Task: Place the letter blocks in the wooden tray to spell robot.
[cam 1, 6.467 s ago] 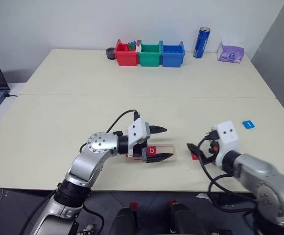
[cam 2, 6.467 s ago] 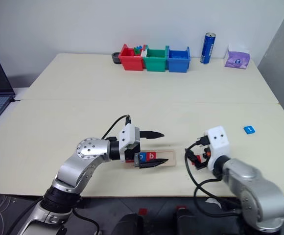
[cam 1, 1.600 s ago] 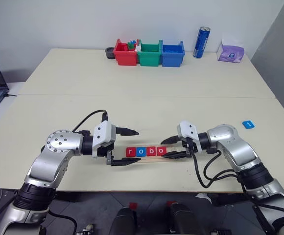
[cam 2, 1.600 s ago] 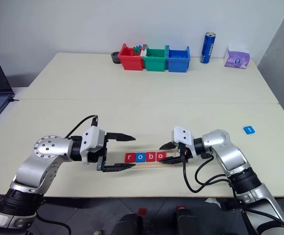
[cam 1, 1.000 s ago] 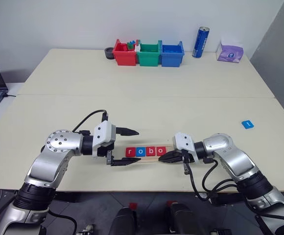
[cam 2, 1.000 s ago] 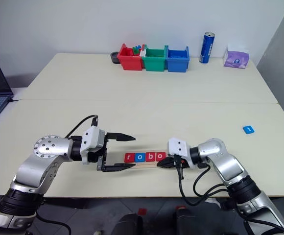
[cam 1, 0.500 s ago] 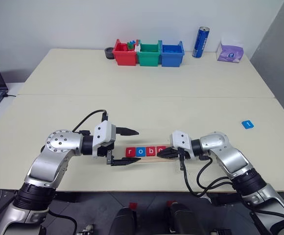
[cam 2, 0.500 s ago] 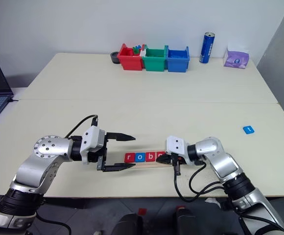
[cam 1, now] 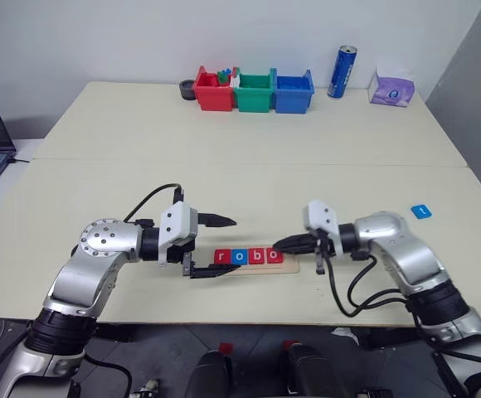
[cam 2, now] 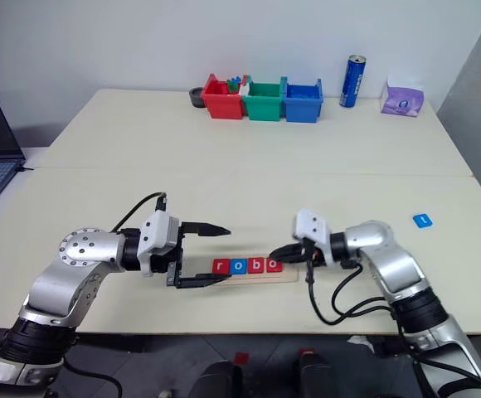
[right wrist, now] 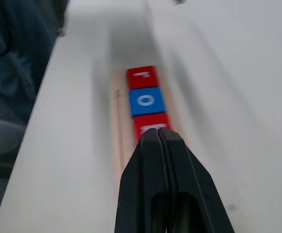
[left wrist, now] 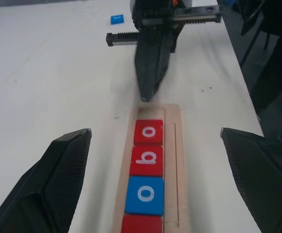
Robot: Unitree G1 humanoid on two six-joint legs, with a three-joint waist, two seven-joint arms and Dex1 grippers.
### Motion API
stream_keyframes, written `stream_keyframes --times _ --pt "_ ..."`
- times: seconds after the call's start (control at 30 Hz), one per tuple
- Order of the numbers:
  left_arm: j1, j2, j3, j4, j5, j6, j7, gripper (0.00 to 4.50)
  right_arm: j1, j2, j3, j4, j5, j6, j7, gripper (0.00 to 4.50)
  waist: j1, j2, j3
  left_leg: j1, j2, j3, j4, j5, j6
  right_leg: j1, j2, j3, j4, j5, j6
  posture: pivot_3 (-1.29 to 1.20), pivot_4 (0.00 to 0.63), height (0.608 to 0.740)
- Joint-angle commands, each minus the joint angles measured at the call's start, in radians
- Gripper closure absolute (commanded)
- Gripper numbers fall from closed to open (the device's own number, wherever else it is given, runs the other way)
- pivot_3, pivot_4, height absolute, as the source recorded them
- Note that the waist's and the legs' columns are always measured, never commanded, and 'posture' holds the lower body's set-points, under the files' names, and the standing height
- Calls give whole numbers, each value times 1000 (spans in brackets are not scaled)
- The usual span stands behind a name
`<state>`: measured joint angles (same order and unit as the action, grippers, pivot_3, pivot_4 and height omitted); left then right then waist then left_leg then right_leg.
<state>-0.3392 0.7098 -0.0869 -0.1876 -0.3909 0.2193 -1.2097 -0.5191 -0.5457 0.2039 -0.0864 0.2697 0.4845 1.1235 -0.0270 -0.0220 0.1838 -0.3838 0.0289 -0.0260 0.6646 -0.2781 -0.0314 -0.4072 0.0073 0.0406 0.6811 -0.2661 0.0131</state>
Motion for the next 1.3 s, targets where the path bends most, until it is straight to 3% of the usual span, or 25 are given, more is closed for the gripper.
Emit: stream_keyframes --times 0.03,0.13,0.43,0.7,0.93,1.3 --pt "-65 -53 -23 -29 8 28 60 0 2 9 -139 -71 53 107 -148 4095 1 0 0 0 0 0 0 0 0 0 0 0 0 0 0 0 150 740" --pt "-122 -110 -59 3 45 33 108 0 24 5 -215 -83 27 131 -273 3220 0 0 0 0 -1 0 0 0 0 0 0 0 0 0 0 0 150 740" --pt "-312 -359 -169 188 143 -2 217 0 167 -57 -386 -74 -94 129 -567 40 2 0 0 -1 -2 1 0 0 0 0 0 2 -1 0 0 0 150 740" --pt "-398 -484 -226 336 210 -57 237 0 210 -97 -482 22 -87 131 -631 40 -5 0 0 0 -1 2 -1 0 0 0 1 3 0 0 0 0 150 740" --pt "-450 -556 -229 404 239 -77 265 0 138 -126 -511 207 -84 81 -646 40 -5 1 -1 0 -2 3 0 0 0 0 1 3 0 0 0 0 150 740" --pt "-441 -574 -225 389 248 -67 265 0 13 -157 -539 495 -78 36 -666 40 -4 1 -1 0 -2 3 -1 0 0 0 1 4 0 0 0 0 150 740"
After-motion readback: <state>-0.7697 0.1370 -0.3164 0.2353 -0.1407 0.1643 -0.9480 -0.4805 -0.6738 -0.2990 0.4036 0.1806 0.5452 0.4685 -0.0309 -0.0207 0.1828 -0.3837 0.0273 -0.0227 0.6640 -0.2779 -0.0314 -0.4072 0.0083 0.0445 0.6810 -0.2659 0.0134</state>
